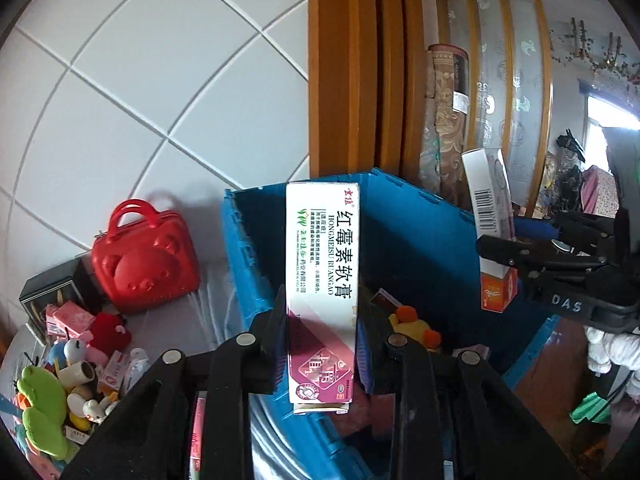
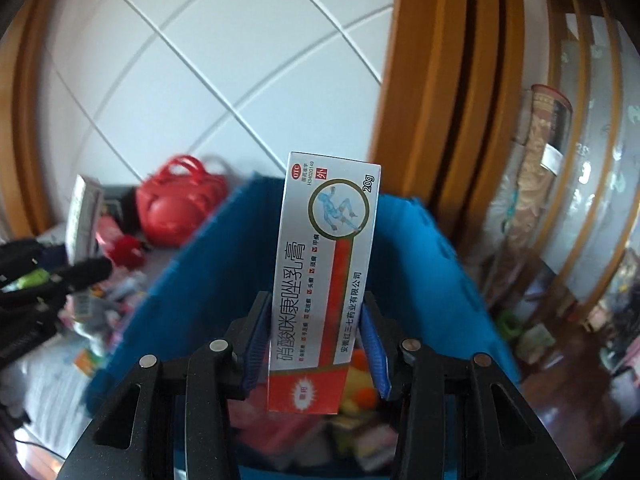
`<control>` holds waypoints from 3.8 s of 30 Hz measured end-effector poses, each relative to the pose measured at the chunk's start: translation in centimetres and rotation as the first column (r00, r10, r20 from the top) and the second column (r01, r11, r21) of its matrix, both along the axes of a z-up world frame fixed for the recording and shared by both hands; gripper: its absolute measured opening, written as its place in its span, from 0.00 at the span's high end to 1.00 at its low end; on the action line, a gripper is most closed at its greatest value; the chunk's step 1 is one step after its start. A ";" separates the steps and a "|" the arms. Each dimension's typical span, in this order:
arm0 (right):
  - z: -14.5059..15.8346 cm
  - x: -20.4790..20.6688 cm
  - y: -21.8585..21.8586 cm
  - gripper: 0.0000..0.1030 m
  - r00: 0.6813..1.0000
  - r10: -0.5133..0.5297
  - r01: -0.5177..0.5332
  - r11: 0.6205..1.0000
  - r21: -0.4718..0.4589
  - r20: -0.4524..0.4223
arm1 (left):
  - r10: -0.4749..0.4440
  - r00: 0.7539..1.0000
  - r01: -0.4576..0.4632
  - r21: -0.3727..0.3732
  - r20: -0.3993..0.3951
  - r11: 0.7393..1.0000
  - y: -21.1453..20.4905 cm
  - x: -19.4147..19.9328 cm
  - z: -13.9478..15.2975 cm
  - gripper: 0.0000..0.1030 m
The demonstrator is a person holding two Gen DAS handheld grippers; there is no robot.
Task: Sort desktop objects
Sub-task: 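Lift and carry both ointment boxes over the blue bin with both grippers, then lower both grippers into the bin and open them to release the boxes, then move both open grippers back from the bin to the table pile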
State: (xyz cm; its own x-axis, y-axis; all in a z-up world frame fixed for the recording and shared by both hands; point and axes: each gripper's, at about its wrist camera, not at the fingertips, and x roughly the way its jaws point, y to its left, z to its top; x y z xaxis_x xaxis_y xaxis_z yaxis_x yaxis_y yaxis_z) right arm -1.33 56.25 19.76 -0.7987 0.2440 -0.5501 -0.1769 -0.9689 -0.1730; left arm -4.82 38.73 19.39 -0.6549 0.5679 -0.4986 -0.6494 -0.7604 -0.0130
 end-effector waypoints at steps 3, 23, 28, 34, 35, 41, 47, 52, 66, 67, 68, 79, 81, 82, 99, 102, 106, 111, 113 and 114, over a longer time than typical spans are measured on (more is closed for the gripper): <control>-1.2 -1.5 2.8 0.59 0.997 -0.021 0.018 0.999 0.036 0.073 | -0.032 0.999 0.033 -0.041 0.042 0.999 4.3 -0.8 0.1 0.73; -9.1 -17.9 15.2 0.59 0.932 -0.112 0.154 0.983 -0.096 0.345 | 0.140 0.918 -0.030 -0.289 0.370 0.957 20.7 -16.3 -7.6 0.73; -13.8 -19.0 15.2 0.59 0.868 -0.147 0.174 0.985 -0.014 0.474 | 0.173 0.871 0.001 -0.353 0.461 0.936 21.0 -16.9 -11.2 0.73; -15.5 -18.6 15.7 0.59 0.845 -0.137 0.181 0.983 -0.034 0.517 | 0.160 0.867 0.014 -0.344 0.473 0.939 21.1 -16.2 -11.2 0.73; -15.4 -18.4 15.7 0.59 0.848 -0.142 0.180 0.983 -0.026 0.511 | 0.170 0.868 0.007 -0.354 0.466 0.935 21.0 -16.2 -11.3 0.73; -14.7 -17.3 15.6 0.58 0.868 -0.136 0.177 0.983 -0.043 0.478 | 0.205 0.862 -0.018 -0.375 0.464 0.927 21.1 -16.8 -11.1 0.62; -14.3 -16.6 15.3 0.58 0.879 -0.120 0.160 0.986 -0.049 0.462 | 0.227 0.849 -0.032 -0.384 0.476 0.923 20.7 -17.2 -11.2 0.62; -13.6 -17.8 15.7 0.50 0.879 -0.120 0.160 0.986 -0.048 0.462 | 0.238 0.845 -0.040 -0.389 0.478 0.920 20.5 -17.6 -11.5 0.62; -14.1 -18.5 15.6 0.15 0.868 -0.118 0.154 0.988 -0.035 0.483 | 0.247 0.841 -0.043 -0.395 0.481 0.917 20.3 -17.8 -11.8 0.62; -14.1 -18.5 15.7 0.15 0.866 -0.116 0.152 0.988 -0.036 0.487 | 0.248 0.841 -0.044 -0.395 0.481 0.917 20.3 -17.8 -11.8 0.62; -14.2 -18.6 15.7 0.11 0.863 -0.113 0.151 0.988 -0.037 0.492 | 0.247 0.842 -0.043 -0.396 0.480 0.917 20.3 -17.8 -11.8 0.62; -10.6 -17.1 13.8 0.00 0.913 0.012 0.050 0.989 -0.142 0.407 | 0.241 0.896 -0.113 -0.333 0.372 0.936 17.3 -15.6 -6.3 0.62; -9.4 -16.4 12.9 0.00 0.923 0.030 0.022 0.991 -0.130 0.383 | 0.239 0.904 -0.124 -0.318 0.356 0.940 16.4 -14.8 -5.1 0.62; -8.9 -16.1 12.4 0.00 0.927 0.038 0.010 0.992 -0.126 0.372 | 0.241 0.907 -0.132 -0.310 0.346 0.941 15.8 -14.4 -4.5 0.62; 0.0 -6.3 -0.2 0.00 0.969 0.244 -0.235 0.955 -0.180 0.029 | 0.354 0.931 -0.353 -0.028 0.084 0.935 -3.1 -4.5 2.3 0.43; 0.4 -5.4 -3.6 0.00 0.957 0.291 -0.287 0.939 -0.190 -0.009 | 0.407 0.911 -0.407 -0.005 0.071 0.913 -7.3 -3.8 1.6 0.41; 0.5 -4.6 -8.1 0.00 0.935 0.353 -0.353 0.912 -0.208 -0.039 | 0.487 0.870 -0.490 0.012 0.081 0.872 -13.9 -3.2 0.1 0.41; 0.8 -4.5 -14.4 0.00 0.906 0.420 -0.421 0.881 -0.216 -0.052 | 0.584 0.802 -0.589 0.003 0.129 0.808 -22.0 -3.7 -2.6 0.41; 0.7 -4.8 -17.5 0.00 0.886 0.462 -0.461 0.862 -0.210 -0.049 | 0.624 0.768 -0.629 -0.012 0.147 0.777 -25.2 -4.0 -4.0 0.41; 0.5 -4.9 -18.8 0.00 0.879 0.475 -0.474 0.855 -0.209 -0.047 | 0.644 0.747 -0.650 -0.019 0.165 0.759 -27.1 -4.3 -4.9 0.41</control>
State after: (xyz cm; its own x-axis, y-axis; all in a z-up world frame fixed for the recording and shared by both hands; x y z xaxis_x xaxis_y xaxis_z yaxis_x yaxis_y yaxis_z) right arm -6.21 37.45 20.26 -0.7849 -0.2840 -0.5506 0.3139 -0.9485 0.0419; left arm -9.13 11.60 14.48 -0.7898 0.0559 -0.6108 0.0114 -0.9943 -0.1058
